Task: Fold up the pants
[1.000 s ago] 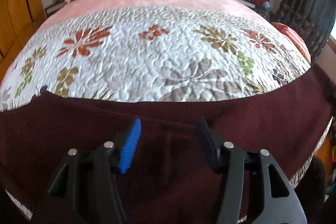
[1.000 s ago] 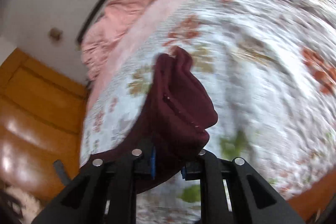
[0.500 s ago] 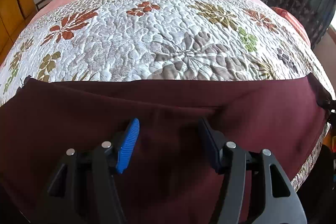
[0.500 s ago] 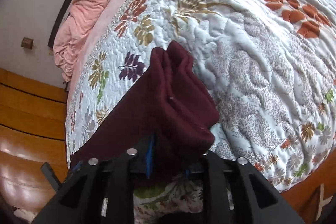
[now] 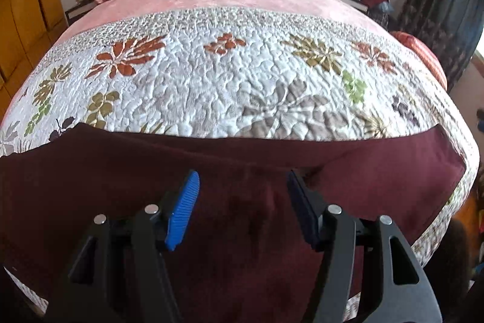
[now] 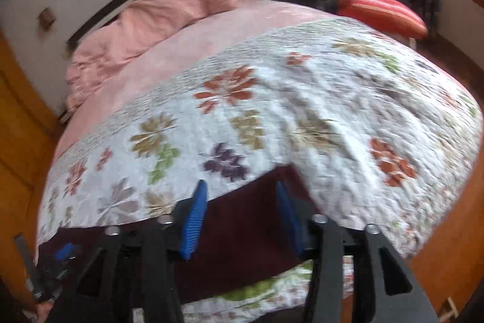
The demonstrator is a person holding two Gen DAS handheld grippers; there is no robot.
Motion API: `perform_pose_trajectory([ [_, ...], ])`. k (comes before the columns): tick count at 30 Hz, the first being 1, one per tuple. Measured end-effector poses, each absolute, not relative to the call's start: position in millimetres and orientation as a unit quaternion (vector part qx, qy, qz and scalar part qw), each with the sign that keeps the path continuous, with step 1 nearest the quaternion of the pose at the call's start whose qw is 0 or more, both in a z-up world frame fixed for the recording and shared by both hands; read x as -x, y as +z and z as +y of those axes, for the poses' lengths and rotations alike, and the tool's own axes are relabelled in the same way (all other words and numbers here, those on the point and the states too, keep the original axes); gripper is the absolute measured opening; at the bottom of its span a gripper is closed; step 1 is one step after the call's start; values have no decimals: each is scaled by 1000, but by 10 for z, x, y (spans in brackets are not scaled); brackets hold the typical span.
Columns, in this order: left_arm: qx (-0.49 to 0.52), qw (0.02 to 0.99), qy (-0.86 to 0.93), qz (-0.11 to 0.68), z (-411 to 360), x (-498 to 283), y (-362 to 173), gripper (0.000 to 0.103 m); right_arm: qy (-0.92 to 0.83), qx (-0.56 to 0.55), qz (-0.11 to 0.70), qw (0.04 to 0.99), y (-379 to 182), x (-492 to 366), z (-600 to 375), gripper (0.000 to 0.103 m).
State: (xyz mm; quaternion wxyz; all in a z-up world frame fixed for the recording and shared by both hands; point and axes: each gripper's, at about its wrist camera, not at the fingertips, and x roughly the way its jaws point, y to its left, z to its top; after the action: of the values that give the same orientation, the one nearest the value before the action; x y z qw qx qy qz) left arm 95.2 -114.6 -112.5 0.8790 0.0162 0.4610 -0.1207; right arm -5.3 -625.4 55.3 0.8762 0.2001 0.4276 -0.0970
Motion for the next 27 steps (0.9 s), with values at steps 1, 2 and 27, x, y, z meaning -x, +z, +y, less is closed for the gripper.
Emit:
perform_pose_trajectory([
  [1,-15,877,-120,465,-1131,-956,-1151,61,-77,-187,434,878,545,1,-6153,53],
  [2,-11,874,-119,471,-1118,-968,-1194,61,-49,-179,449,874,472,-72,-6038,53],
  [27,21,849,-93,520,-800,-754,-1123,91,-26,-432,472,768,-126,691,-7106,66],
])
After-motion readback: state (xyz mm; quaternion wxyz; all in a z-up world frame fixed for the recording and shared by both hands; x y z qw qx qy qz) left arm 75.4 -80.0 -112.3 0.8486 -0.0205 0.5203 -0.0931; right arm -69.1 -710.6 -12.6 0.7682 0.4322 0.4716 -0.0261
